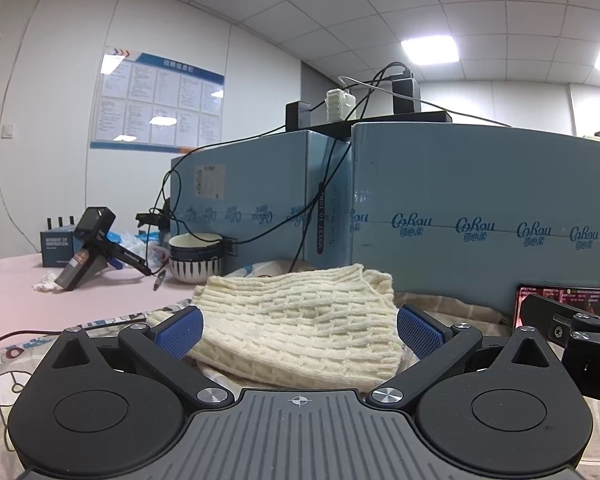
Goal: Fold clothes
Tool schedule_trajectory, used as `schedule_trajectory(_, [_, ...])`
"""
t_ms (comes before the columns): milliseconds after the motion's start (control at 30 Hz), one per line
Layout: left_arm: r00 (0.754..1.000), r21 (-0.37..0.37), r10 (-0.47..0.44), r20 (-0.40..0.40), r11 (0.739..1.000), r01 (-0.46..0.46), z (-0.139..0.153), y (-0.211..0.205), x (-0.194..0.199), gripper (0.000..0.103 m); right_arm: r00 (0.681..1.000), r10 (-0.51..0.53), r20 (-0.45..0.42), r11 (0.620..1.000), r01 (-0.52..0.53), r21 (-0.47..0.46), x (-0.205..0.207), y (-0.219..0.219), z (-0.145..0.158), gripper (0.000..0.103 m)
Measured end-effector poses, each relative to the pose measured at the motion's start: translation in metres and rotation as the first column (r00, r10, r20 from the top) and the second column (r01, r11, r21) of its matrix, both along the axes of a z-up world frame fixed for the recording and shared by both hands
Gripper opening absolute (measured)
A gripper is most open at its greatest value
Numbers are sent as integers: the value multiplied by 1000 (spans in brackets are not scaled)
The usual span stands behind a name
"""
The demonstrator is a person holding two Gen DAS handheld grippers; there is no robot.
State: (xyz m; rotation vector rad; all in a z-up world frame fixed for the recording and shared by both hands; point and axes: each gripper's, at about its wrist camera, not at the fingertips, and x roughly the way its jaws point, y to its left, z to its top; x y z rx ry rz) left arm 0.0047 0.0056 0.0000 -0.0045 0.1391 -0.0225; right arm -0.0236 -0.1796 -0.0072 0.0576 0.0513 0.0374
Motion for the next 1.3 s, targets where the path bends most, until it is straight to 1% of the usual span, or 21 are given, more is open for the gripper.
schedule_trajectory(333, [1000, -19, -8, -3, 1000, 8, 0, 1, -1, 103, 1000, -4, 18, 1000, 4, 4, -4, 0, 2, 103])
schedule_trajectory(1300, [999, -30, -34, -34, 999, 33, -1, 2, 2, 103, 1000, -5, 16, 1000, 4, 16, -3, 0, 2, 103])
